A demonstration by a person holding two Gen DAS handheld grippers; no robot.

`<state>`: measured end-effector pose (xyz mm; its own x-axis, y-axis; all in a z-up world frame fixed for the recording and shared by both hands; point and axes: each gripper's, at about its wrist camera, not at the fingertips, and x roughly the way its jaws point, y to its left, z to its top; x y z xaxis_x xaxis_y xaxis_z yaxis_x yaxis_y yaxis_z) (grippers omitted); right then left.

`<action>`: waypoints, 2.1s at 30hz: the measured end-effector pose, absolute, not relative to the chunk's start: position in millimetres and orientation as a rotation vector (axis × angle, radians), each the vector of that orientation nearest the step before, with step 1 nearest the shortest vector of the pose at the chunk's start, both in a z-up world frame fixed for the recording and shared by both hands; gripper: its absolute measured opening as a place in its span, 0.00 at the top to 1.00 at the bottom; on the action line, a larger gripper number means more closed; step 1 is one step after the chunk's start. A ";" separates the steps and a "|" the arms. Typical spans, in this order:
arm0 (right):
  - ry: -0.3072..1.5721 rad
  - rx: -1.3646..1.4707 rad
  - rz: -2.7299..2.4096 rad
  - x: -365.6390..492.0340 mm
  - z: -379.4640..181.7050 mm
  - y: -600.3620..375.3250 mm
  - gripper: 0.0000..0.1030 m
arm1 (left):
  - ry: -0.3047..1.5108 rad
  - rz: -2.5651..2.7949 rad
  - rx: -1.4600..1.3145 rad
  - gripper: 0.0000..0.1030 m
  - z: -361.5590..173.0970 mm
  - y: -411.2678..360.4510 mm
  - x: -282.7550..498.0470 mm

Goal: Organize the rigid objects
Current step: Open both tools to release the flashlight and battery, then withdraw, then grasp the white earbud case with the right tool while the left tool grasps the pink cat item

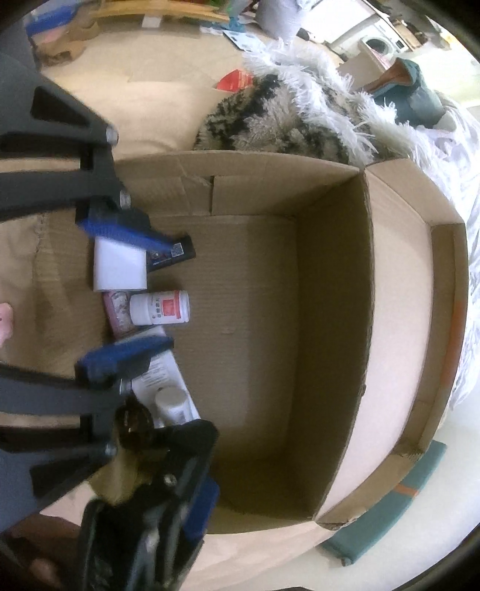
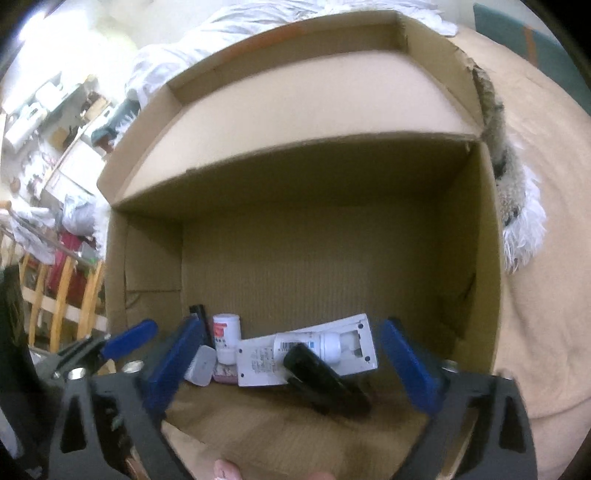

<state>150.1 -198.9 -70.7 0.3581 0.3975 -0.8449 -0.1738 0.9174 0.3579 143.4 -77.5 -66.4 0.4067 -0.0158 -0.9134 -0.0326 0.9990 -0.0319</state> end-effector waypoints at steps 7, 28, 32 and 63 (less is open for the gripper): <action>1.145 0.244 0.368 151.8 -68.6 -204.2 0.00 | 1.121 0.009 -0.030 0.37 -55.5 -81.7 138.9; 1.112 0.223 0.364 147.9 -58.1 -200.2 0.00 | 1.138 0.018 -0.062 0.37 -53.0 -70.6 132.7; 1.081 0.218 0.353 140.2 -49.5 -206.2 0.00 | 1.130 0.034 -0.057 0.37 -43.9 -67.2 125.3; 1.256 0.213 0.407 14.3 -55.6 -212.0 0.00 | 1.186 0.049 -0.056 0.36 -32.3 -37.9 17.1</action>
<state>14.3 -212.0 -55.6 0.2505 0.4112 -0.8765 -0.1814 0.9092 0.3747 17.1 -37.9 -32.3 0.3748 0.0093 -0.9271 -0.0679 0.9975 -0.0175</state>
